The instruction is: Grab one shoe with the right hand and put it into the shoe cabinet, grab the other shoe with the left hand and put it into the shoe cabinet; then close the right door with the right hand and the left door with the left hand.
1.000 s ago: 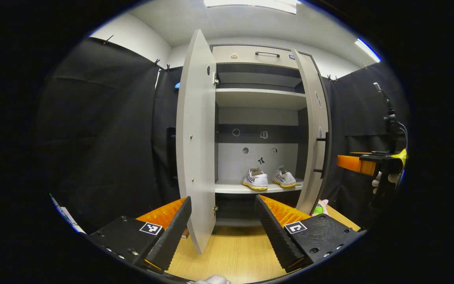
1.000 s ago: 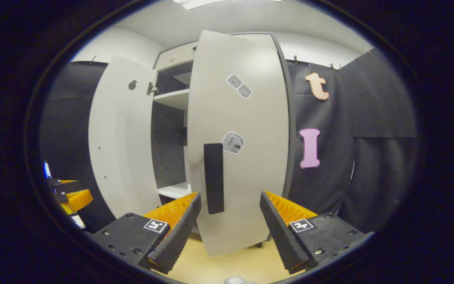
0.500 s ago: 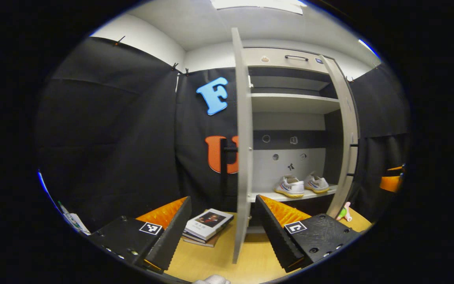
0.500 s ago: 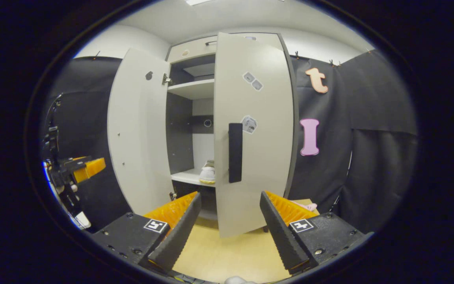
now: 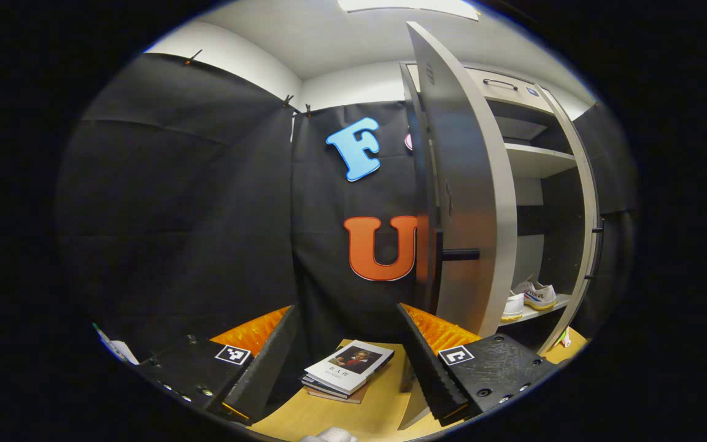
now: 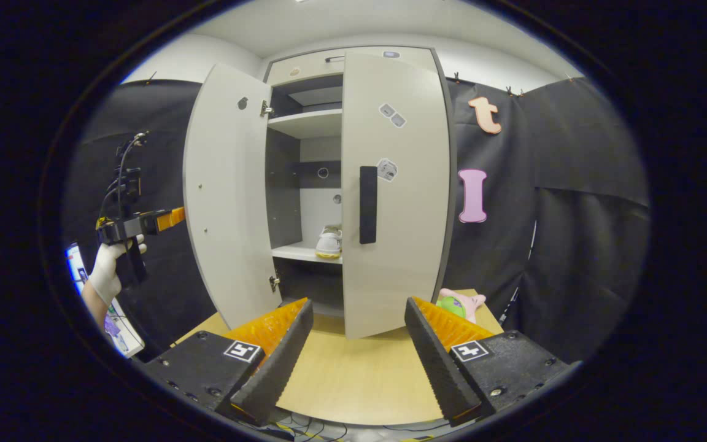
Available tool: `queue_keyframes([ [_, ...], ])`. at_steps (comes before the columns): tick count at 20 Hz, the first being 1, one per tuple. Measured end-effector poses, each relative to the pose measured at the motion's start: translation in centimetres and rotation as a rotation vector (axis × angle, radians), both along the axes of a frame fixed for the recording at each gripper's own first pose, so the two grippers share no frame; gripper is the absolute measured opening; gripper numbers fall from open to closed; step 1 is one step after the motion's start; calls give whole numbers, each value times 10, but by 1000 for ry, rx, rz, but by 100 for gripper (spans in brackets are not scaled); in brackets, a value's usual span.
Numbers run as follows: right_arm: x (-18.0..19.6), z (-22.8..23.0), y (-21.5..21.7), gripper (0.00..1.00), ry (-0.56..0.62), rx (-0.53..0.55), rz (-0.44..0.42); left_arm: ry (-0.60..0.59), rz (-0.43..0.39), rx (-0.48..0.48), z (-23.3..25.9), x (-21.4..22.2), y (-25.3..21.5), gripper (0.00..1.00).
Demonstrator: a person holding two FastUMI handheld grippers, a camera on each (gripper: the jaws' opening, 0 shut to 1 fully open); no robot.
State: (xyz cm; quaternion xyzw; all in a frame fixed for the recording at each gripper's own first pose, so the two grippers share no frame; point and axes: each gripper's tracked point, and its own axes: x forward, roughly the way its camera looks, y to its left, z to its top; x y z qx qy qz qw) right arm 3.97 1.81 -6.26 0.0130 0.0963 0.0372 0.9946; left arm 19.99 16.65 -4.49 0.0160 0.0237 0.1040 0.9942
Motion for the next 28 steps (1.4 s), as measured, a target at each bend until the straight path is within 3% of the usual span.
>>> queue_keyframes([
  [10, -2, 6, 3, 98, -11, 13, 13, -24, 11, 1, 7, -3, -18, 87],
  [14, 8, 6, -1, 98, -9, 6, 33, -24, -42, -14, 7, -6, -50, 87],
  [22, 26, 2, -16, 96, 9, 1, 59, -8, -238, -64, 8, 12, -146, 88],
  [23, 28, 0, -18, 96, 15, 2, 65, -3, -245, -66, 6, 15, -152, 80],
  [24, 29, -1, -22, 98, 14, 2, 62, 6, -248, -72, 3, 15, -158, 98],
  [28, 30, 1, -33, 98, 3, 21, 29, 33, -270, -55, -8, 1, -175, 97],
])
